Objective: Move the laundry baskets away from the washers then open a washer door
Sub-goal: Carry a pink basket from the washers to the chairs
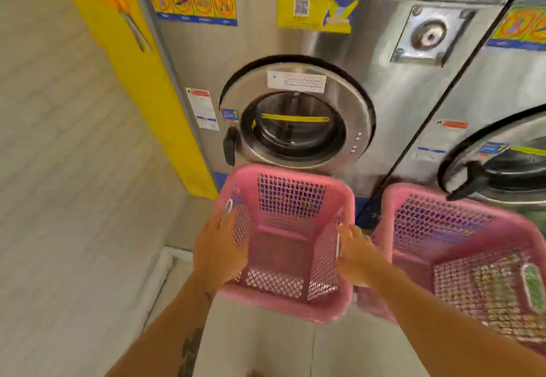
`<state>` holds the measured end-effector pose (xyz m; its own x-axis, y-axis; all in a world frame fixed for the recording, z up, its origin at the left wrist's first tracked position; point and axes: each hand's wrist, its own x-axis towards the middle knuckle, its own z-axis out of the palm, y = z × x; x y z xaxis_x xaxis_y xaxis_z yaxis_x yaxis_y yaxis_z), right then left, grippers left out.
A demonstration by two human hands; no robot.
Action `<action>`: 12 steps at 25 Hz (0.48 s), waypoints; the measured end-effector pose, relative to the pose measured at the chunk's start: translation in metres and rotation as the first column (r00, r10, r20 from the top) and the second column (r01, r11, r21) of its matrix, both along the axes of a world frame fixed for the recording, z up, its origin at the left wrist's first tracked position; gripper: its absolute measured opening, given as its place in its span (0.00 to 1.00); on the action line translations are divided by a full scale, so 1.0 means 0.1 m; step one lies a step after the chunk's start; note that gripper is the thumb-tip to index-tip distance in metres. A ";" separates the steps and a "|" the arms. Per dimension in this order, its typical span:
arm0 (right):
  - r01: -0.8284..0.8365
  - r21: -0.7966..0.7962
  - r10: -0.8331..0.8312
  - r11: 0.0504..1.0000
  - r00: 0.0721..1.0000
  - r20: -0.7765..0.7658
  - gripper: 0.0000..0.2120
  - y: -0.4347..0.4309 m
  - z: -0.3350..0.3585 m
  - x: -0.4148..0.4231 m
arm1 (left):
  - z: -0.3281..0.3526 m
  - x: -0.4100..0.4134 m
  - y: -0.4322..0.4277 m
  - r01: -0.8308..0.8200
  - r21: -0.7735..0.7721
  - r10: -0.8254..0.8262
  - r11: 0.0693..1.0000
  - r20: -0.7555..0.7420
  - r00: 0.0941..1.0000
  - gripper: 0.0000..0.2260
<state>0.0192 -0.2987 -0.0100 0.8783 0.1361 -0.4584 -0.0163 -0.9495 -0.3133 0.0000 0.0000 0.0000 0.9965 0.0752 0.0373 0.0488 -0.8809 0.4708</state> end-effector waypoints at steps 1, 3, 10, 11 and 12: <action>0.016 -0.020 -0.016 1.000 1.000 -0.003 0.44 0.06 -0.17 0.05 | -0.18 0.12 0.09 0.030 0.018 -0.029 0.999 -0.051 0.998 0.39; 0.077 -0.017 -0.076 0.997 0.997 0.029 0.48 0.11 -0.45 0.11 | -0.46 0.29 0.21 0.058 0.057 -0.053 0.997 -0.086 0.995 0.43; 0.214 -0.089 -0.182 0.973 0.943 0.279 0.39 0.16 -1.21 0.30 | -1.28 0.68 0.54 0.153 0.229 -0.140 0.961 -0.074 0.987 0.43; 0.224 -0.089 -0.188 0.970 0.935 0.299 0.39 0.15 -1.31 0.31 | -1.38 0.68 0.58 0.141 0.236 -0.130 0.961 -0.064 0.989 0.41; 0.231 -0.097 -0.189 0.968 0.927 0.323 0.39 0.13 -1.39 0.29 | -1.46 0.67 0.60 0.125 0.238 -0.116 0.963 -0.053 0.992 0.39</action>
